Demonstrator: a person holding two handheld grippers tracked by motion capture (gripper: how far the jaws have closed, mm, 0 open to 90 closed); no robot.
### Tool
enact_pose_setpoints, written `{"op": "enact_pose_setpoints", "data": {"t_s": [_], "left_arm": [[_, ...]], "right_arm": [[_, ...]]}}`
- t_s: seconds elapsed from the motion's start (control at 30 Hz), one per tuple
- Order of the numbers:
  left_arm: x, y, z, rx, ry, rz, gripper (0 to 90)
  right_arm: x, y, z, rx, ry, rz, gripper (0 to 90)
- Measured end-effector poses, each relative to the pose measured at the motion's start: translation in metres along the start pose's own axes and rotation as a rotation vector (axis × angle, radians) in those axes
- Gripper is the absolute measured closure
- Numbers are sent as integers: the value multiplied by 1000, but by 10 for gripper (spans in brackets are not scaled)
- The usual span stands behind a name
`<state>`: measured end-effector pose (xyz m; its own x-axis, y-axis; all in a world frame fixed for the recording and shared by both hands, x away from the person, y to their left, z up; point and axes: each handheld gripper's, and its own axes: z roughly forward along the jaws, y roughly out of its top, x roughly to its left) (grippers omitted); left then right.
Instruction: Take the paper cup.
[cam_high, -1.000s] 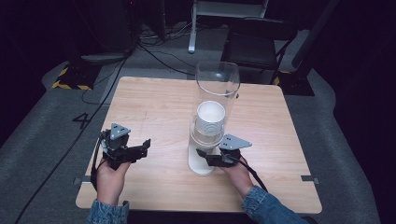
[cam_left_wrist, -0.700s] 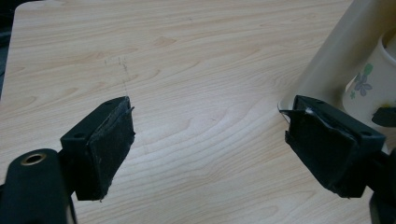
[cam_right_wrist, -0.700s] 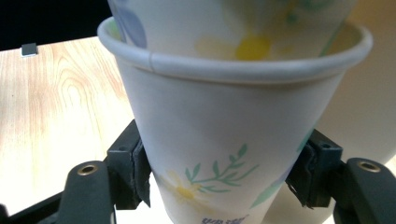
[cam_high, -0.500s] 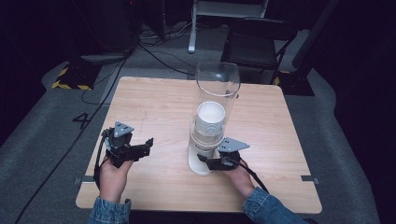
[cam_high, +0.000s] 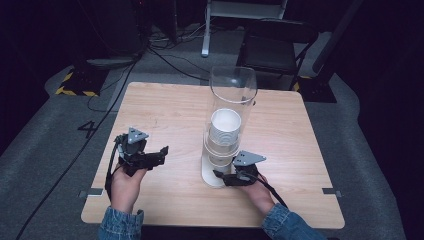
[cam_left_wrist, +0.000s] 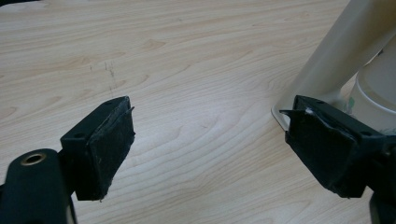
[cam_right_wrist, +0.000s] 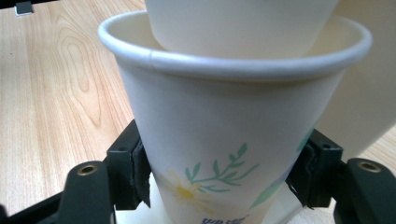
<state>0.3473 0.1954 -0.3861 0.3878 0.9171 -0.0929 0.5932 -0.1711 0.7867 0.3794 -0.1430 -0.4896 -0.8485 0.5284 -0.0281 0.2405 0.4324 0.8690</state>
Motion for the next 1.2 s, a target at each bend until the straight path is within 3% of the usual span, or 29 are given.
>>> {"op": "enact_pose_setpoints", "data": {"t_s": [0.7,1.2], "left_arm": [[-3,7,9,6,-19,13,153],[-5,10,12,11,-34,18,153]], "right_arm": [[1,-9,-12,32,-28,-7,331],[-10,-14,-32,63,-142,-12,332]]}}
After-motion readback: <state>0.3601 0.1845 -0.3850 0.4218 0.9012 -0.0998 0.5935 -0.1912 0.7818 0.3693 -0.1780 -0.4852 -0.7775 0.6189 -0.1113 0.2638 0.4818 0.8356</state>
